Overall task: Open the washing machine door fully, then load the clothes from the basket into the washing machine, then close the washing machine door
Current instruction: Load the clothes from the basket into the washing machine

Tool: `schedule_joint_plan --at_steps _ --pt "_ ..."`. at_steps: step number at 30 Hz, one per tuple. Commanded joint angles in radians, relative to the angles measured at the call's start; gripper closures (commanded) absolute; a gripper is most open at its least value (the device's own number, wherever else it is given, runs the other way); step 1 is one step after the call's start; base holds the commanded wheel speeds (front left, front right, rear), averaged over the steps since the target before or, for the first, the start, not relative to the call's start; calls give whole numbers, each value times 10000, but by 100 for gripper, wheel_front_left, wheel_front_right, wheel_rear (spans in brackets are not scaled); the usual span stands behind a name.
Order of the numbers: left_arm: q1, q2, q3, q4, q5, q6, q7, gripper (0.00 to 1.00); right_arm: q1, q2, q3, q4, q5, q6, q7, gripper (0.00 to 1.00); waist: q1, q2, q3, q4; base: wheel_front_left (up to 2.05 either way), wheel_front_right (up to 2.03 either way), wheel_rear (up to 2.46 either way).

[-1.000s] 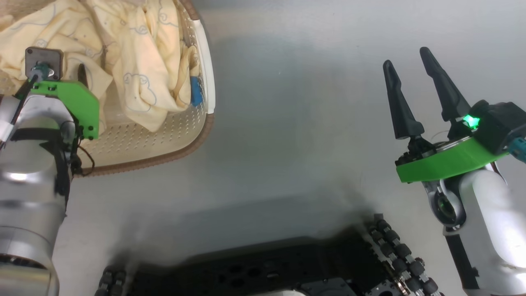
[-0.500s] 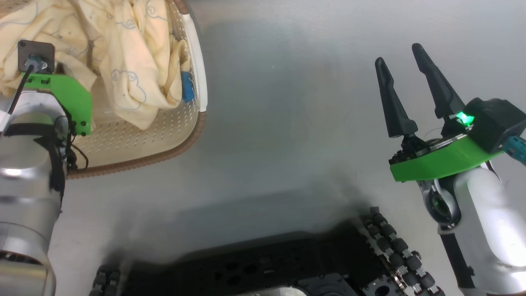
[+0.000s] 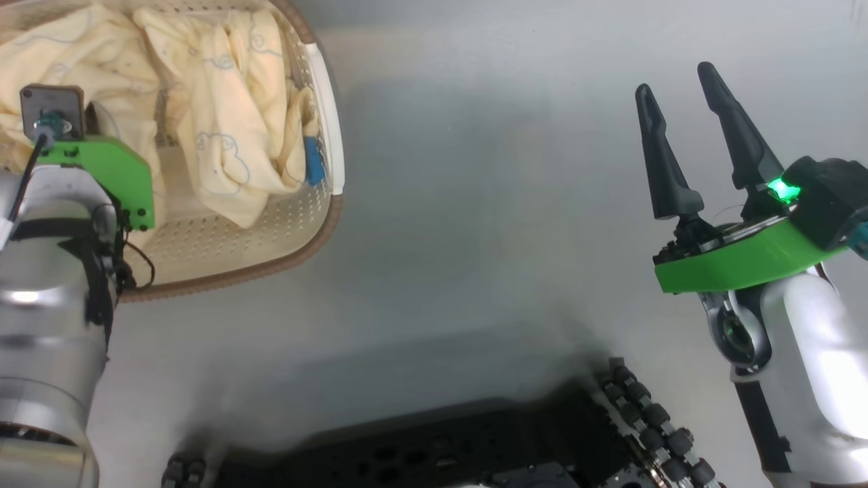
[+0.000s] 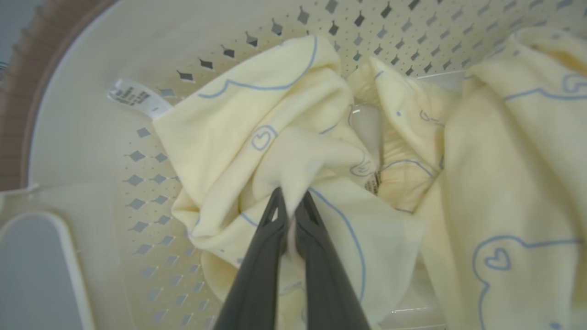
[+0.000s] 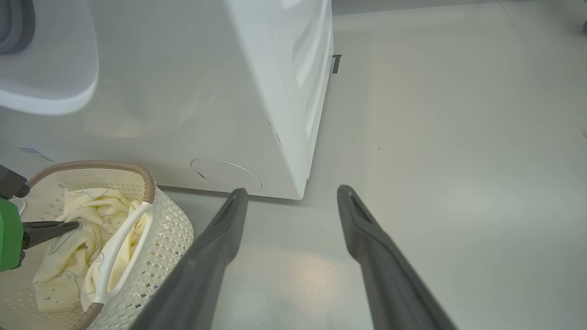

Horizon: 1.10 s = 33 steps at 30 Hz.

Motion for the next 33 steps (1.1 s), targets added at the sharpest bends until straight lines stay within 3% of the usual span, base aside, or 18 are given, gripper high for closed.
schedule_joint_plan --at_steps 1,12,33 --pt "490 343 204 -70 -101 -82 -383 100 448 -73 106 -209 -69 -29 -95 0 -1 0 -418 114 0 0 0" --pt "1525 45 514 -664 -664 -361 -1212 100 559 -251 283 134 53 -29 -95 0 -1 0 -2293 487 0 0 0" --pt "5911 -57 2344 -6934 -929 -82 -1235 100 1608 -472 604 754 406 -29 -95 0 -1 0 -5794 972 0 0 0"
